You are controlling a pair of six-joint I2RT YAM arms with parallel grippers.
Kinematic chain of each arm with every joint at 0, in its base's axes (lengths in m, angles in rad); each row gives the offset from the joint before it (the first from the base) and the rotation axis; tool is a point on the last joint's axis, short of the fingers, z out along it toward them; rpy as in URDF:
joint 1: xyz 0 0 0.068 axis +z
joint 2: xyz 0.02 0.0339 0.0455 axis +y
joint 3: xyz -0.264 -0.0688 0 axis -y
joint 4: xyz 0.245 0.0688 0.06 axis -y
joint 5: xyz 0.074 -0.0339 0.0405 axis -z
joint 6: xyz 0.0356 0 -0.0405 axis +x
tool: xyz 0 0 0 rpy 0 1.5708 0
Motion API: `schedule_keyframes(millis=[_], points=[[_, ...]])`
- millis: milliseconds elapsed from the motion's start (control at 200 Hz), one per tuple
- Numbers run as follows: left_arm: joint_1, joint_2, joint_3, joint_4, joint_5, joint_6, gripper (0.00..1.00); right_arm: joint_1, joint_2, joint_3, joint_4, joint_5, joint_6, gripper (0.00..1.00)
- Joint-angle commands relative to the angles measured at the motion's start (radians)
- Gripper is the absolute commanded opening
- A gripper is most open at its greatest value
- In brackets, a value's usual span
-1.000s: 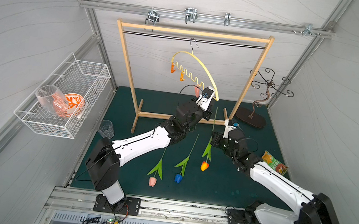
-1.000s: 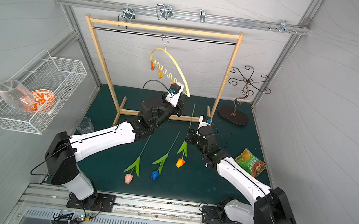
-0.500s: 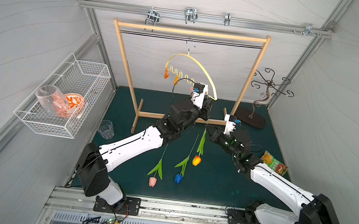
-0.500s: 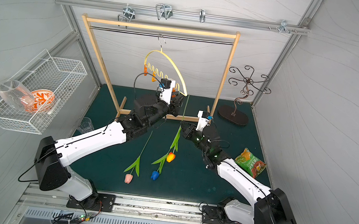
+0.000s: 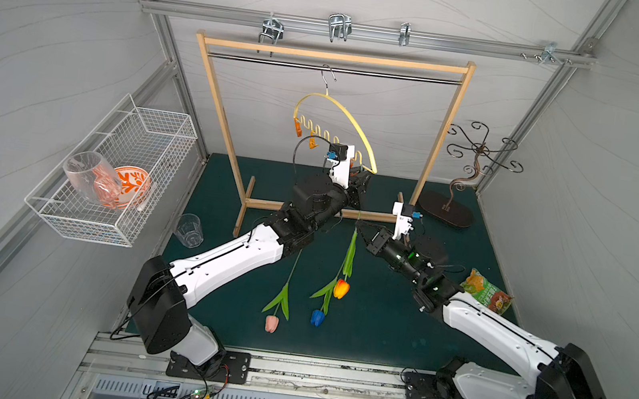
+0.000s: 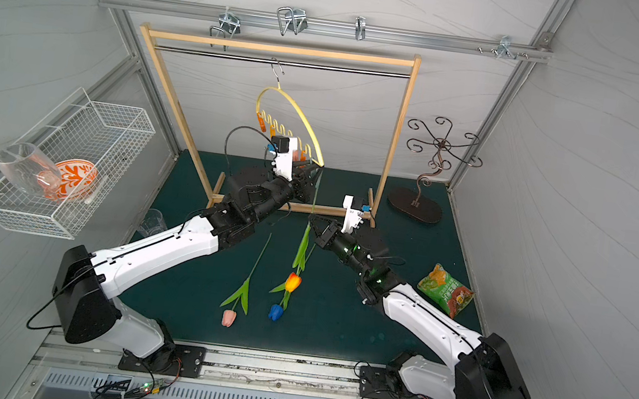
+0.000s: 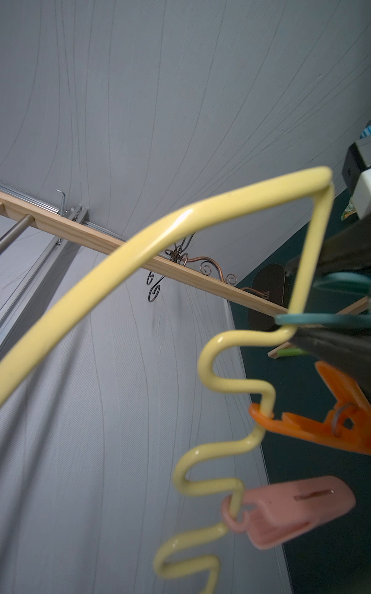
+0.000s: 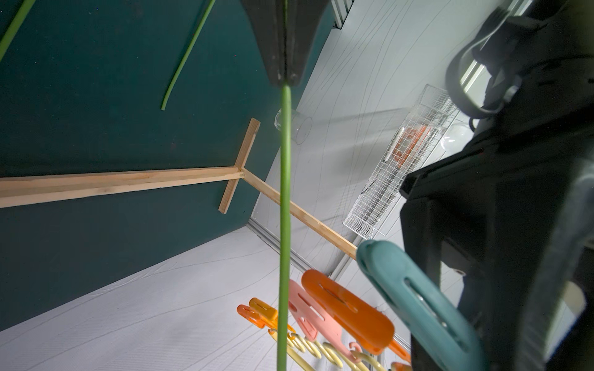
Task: Dry the flowers on a clothes hanger
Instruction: Clamp the flower onto the hanger.
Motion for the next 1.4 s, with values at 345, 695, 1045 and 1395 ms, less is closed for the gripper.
schedule_keyframes(millis=[345, 695, 1045, 1395], points=[[0.008, -0.028, 0.003, 0.061, 0.024, -0.040, 0.29, 0.031, -0.076, 0.054, 0.011, 0.021, -0.004, 0.00], [0.009, -0.026, 0.008, 0.054, 0.032, -0.043, 0.29, 0.031, -0.089, 0.070, -0.040, 0.074, -0.032, 0.00], [0.010, -0.030, 0.008, 0.050, 0.032, -0.040, 0.28, 0.032, -0.064, 0.125, -0.044, 0.030, -0.048, 0.00], [0.010, -0.024, 0.003, 0.048, 0.035, -0.041, 0.28, 0.032, -0.055, 0.156, -0.083, 0.030, -0.086, 0.00]])
